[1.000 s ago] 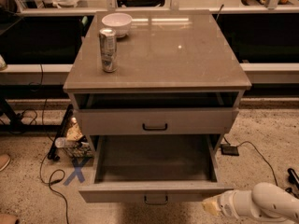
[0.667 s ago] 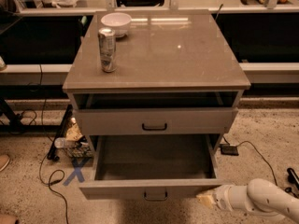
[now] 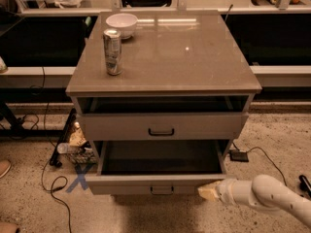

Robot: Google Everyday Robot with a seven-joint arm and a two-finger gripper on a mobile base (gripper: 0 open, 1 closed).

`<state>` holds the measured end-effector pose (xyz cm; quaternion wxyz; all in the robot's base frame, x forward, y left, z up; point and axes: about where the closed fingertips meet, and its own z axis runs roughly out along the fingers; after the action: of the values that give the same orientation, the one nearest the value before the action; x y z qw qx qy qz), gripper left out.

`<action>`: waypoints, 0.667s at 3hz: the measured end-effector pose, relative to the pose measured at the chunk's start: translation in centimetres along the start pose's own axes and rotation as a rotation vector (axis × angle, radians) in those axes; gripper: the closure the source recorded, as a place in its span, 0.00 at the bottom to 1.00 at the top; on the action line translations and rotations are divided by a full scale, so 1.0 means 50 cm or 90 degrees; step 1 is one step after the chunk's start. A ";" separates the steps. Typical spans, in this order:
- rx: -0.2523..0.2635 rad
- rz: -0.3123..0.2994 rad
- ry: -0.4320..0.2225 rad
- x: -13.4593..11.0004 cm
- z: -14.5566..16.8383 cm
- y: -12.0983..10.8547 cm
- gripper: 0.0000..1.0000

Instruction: Close middle drawer

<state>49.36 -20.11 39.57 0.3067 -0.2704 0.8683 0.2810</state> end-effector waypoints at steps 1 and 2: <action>-0.006 -0.016 -0.025 -0.038 0.018 -0.010 1.00; -0.021 -0.047 -0.072 -0.128 0.064 -0.037 1.00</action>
Offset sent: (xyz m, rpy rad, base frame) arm 0.1302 0.0467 0.0352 0.1253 -0.2260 0.0583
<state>55.99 -17.41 41.27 0.3607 -0.2907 0.8343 0.2989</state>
